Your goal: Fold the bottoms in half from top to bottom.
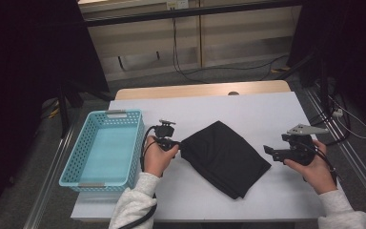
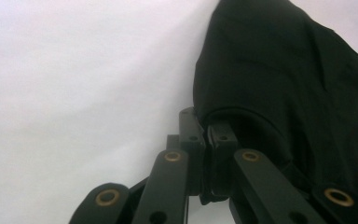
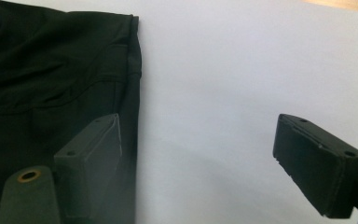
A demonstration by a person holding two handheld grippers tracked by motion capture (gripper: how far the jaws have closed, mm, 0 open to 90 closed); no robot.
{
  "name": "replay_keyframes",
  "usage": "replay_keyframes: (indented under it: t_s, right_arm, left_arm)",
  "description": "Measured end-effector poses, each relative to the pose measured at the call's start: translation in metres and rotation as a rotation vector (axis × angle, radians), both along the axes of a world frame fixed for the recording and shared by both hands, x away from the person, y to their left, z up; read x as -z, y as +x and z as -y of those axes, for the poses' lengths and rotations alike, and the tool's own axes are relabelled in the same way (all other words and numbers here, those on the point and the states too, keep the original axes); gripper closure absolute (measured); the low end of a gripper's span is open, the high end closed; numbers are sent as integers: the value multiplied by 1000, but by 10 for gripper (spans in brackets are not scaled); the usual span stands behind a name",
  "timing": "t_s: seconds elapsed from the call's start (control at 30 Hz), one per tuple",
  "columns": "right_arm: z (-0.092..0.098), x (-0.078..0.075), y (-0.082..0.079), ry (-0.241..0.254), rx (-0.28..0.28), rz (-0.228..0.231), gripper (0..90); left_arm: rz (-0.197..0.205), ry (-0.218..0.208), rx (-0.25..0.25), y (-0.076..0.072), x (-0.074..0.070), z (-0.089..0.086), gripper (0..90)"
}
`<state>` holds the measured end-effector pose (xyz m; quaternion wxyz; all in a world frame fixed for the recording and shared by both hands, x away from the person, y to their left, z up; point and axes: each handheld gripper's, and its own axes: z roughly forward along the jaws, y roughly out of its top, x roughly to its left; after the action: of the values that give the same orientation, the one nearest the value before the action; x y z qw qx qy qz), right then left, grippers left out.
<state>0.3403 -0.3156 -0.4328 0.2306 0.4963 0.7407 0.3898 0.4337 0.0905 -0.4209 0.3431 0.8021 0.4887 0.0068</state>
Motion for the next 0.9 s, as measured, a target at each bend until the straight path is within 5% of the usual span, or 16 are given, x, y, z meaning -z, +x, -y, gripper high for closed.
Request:
replay_keyframes:
  t_s: [0.33, 0.5, 0.6, 0.73, 0.8, 0.9]
  right_arm:
    - [-4, 1, 1, -4, -10, -3, 139]
    - [-5, 1, 1, 0, -12, 1, 139]
    - [-7, 1, 1, -3, -17, 0, 138]
    - [-14, 2, 1, -8, -33, 1, 136]
    - [-23, 5, 2, -10, -47, -9, 134]
    - [-30, 6, 2, -10, -53, -13, 133]
  left_arm:
    - [-11, 42, -69, 33, -3, -5, 873]
    - [16, 67, -111, 49, -6, -8, 871]
    - [59, 80, -139, 52, -7, -11, 807]
    - [101, 72, -125, 42, -10, -16, 610]
    - [95, 62, -123, 34, -10, -18, 448]
    - [104, 59, -116, 28, -9, -21, 368]
